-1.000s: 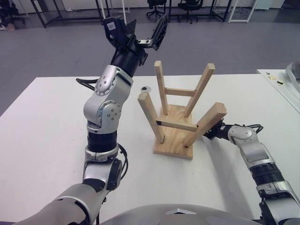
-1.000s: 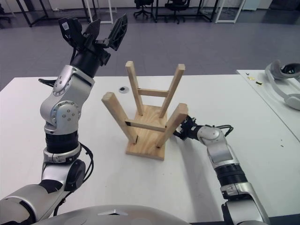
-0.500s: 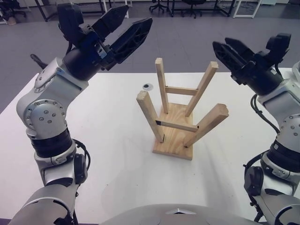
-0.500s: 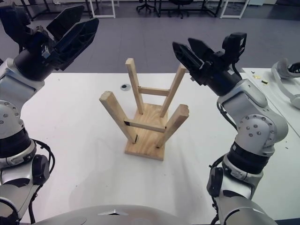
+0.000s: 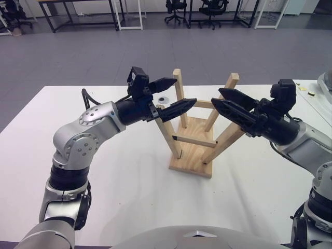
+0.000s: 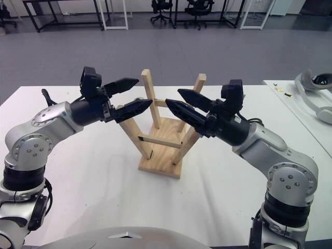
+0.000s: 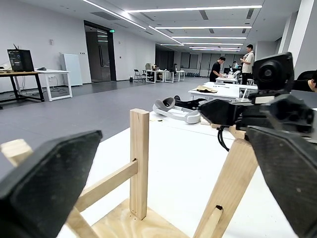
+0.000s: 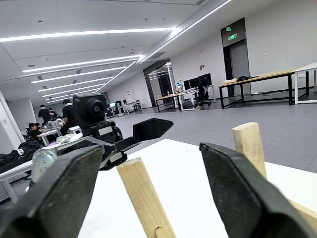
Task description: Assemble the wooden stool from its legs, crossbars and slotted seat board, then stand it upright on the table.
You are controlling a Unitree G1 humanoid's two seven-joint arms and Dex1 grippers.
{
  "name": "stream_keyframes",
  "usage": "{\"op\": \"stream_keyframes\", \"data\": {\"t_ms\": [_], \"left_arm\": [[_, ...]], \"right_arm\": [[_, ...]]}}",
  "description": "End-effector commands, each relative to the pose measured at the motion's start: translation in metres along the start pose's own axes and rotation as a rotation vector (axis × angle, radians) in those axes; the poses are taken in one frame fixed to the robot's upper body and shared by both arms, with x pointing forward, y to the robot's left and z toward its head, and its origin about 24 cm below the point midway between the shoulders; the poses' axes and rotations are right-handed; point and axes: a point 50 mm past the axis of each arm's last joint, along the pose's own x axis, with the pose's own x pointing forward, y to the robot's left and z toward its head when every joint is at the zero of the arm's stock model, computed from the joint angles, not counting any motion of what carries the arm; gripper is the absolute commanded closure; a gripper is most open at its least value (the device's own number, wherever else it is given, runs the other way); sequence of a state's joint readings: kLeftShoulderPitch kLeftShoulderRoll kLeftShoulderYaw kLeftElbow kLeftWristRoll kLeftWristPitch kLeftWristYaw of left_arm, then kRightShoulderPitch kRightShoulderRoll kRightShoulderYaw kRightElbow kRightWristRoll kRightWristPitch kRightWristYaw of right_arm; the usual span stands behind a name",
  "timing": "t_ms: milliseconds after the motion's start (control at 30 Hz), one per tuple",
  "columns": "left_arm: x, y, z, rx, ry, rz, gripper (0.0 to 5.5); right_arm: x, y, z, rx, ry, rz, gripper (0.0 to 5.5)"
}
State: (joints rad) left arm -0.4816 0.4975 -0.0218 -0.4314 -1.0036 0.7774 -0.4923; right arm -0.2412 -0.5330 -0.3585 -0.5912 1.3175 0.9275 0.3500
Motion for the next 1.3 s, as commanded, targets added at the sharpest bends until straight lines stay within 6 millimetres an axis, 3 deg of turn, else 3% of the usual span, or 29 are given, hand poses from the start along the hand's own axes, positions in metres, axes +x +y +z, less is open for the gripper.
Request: {"op": "stream_keyframes", "data": {"t_ms": [33,100,167,267,333,367,433,500,533,567,600,633,833,967,1067,1200,1233,1300], "left_arm": [[0.007,-0.009,0.004,-0.064,0.065,-0.069,0.12],[0.015,-0.016,0.037,0.054,-0.045,-0.113,0.12],[0.018,-0.019,0.068,0.066,-0.186,-0.146,0.12],[0.004,-0.007,0.123,0.099,-0.446,-0.064,0.12],[-0.005,0.0,0.134,0.096,-0.522,-0.007,0.12],[-0.002,0.003,0.122,0.074,-0.483,0.004,0.12],[0.013,0.008,0.057,-0.043,-0.261,0.029,0.12],[0.012,0.005,-0.034,-0.249,0.061,0.036,0.12],[0.001,0.0,-0.084,-0.363,0.25,0.055,0.12],[-0.013,-0.01,-0.124,-0.459,0.396,0.06,0.12],[-0.021,-0.014,-0.144,-0.49,0.461,0.081,0.12],[-0.021,-0.011,-0.145,-0.498,0.44,0.11,0.12],[0.012,0.016,-0.071,-0.279,0.17,0.147,0.12],[0.036,0.011,-0.002,-0.104,-0.063,0.094,0.12],[0.044,-0.002,0.027,-0.096,-0.194,0.039,0.12],[0.033,-0.004,0.043,-0.057,-0.273,0.085,0.12],[0.024,0.001,0.053,-0.018,-0.33,0.145,0.12],[-0.015,0.018,0.076,0.041,-0.507,0.406,0.12]], "right_arm": [[0.007,-0.014,0.012,-0.004,0.015,-0.032,1.87],[0.005,-0.019,0.022,-0.019,-0.013,-0.009,1.87],[0.006,-0.023,0.037,-0.029,-0.076,0.012,1.87],[0.006,-0.01,0.085,0.006,-0.344,0.153,1.87],[-0.002,-0.004,0.103,0.071,-0.474,0.239,1.87],[-0.004,-0.003,0.1,0.1,-0.473,0.246,1.87],[0.001,-0.008,0.054,0.155,-0.241,0.155,1.87],[-0.014,-0.021,-0.032,0.264,0.128,-0.043,1.87],[-0.027,-0.019,-0.06,0.333,0.214,-0.094,1.87],[-0.033,-0.018,-0.072,0.349,0.25,-0.141,1.87],[-0.032,-0.02,-0.071,0.344,0.225,-0.156,1.87],[-0.03,-0.023,-0.064,0.325,0.187,-0.164,1.87],[-0.016,-0.028,-0.033,0.186,0.083,-0.172,1.87],[-0.01,-0.047,-0.015,0.1,0.018,-0.259,1.87],[-0.008,-0.051,-0.005,0.075,-0.027,-0.278,1.87],[-0.019,-0.058,-0.003,0.081,-0.085,-0.36,1.87],[-0.024,-0.061,-0.005,0.075,-0.093,-0.407,1.87],[-0.036,-0.063,-0.015,0.069,-0.105,-0.509,1.87]]}}
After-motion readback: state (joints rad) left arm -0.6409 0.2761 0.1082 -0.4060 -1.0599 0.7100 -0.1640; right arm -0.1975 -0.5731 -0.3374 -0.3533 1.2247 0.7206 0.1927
